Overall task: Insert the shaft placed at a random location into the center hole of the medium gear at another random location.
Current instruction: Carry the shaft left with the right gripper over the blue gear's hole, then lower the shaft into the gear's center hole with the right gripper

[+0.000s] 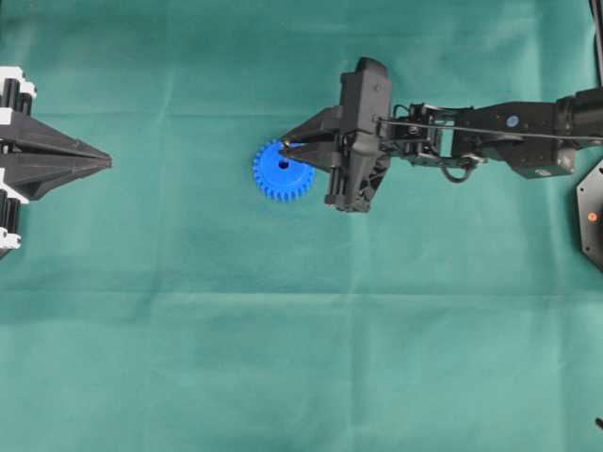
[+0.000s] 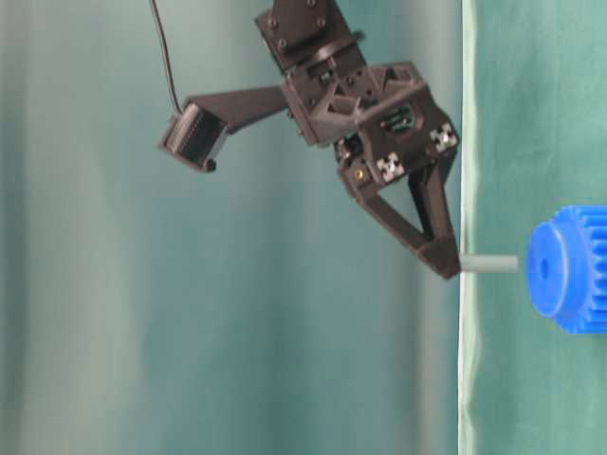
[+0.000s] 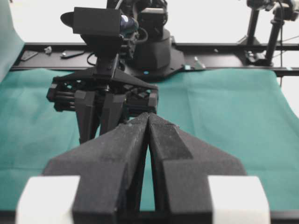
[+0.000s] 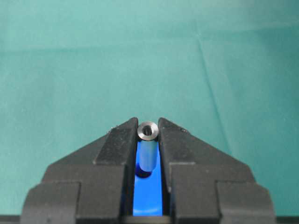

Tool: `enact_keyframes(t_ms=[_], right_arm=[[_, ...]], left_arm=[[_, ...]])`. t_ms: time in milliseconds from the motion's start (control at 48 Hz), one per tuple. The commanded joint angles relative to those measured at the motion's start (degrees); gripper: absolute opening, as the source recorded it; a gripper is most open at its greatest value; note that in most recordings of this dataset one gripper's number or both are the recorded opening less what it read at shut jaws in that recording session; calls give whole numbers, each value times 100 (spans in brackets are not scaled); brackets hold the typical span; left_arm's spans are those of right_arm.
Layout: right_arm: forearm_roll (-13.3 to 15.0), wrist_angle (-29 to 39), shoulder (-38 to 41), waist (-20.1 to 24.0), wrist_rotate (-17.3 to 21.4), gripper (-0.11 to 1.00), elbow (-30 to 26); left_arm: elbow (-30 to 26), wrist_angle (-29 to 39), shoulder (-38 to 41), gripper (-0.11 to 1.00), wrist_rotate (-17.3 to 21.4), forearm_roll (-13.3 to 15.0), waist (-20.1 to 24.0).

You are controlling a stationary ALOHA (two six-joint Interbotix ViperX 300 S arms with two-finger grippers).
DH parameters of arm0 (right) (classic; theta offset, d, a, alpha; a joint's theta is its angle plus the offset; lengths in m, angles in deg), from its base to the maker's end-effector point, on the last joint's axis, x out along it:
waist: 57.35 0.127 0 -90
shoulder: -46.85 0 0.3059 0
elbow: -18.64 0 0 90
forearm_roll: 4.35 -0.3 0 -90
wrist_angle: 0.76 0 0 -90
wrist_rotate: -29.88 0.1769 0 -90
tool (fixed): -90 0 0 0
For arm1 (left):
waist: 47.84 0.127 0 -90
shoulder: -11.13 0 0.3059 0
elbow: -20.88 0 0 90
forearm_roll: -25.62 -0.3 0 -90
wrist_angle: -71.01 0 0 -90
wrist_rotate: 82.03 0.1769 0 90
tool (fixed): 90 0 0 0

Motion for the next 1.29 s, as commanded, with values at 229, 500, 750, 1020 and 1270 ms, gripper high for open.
enact_keyframes(t_ms=[229, 500, 750, 1020, 1270], right_arm=[[-26, 9, -53, 26, 9, 14, -176], [-26, 9, -26, 26, 9, 14, -158], [-26, -26, 176, 26, 9, 14, -176], [-35, -35, 352, 26, 9, 14, -185], [-35, -62, 378, 26, 9, 14, -158]], left_arm=[[-105, 9, 44, 0, -9, -18, 0], [-114, 0, 44, 0, -9, -18, 0], [-114, 0, 44, 0, -9, -18, 0], [-114, 0, 44, 0, -9, -18, 0], [-105, 0, 44, 0, -9, -18, 0]])
